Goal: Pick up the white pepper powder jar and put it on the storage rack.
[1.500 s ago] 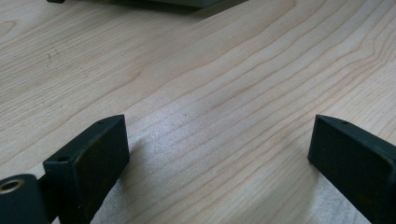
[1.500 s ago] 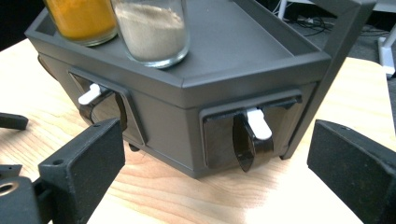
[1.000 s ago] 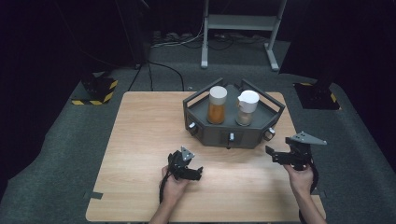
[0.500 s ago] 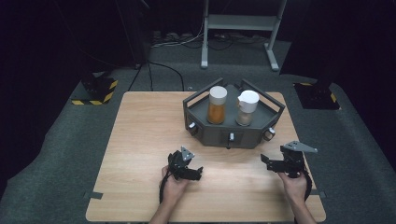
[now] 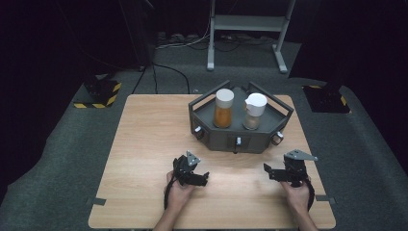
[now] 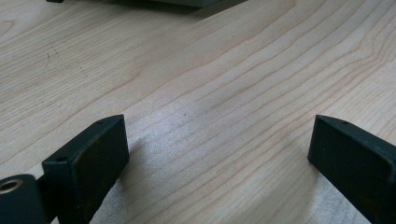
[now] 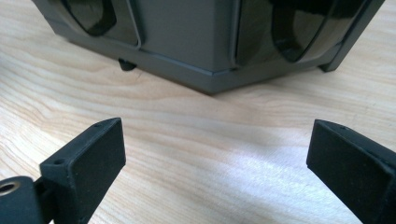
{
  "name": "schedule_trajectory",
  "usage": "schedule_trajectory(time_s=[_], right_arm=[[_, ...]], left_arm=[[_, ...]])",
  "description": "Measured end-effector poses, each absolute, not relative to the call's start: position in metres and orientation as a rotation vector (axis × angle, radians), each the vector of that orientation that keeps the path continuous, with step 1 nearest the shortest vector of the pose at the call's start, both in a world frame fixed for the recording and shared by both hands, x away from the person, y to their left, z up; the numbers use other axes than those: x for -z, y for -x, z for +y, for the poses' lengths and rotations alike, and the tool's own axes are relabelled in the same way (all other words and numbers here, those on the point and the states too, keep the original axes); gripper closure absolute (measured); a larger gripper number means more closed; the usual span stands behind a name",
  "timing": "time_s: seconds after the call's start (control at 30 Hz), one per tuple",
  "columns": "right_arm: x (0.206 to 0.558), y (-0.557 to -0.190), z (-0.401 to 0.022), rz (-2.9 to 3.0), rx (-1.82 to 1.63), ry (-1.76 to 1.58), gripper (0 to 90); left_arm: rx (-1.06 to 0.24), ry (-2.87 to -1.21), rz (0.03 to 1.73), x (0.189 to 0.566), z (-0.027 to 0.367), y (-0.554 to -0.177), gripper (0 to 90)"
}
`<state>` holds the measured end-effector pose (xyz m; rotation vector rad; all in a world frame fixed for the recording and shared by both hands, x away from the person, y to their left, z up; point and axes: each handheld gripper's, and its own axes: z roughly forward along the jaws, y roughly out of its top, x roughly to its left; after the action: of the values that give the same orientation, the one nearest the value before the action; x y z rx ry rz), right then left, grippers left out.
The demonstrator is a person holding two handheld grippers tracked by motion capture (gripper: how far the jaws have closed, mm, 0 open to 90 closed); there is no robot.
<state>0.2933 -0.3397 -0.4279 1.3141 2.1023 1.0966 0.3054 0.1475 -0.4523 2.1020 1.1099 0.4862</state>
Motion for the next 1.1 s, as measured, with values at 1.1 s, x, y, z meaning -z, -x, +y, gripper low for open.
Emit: schedule_trajectory(time_s=[1.1], right_arm=[[0.449, -0.32, -0.306, 2.193, -0.93, -1.314, 0.8]], left_arm=[[-0.485, -2.116, 1.099, 0.452, 0.147, -0.306, 3.1]])
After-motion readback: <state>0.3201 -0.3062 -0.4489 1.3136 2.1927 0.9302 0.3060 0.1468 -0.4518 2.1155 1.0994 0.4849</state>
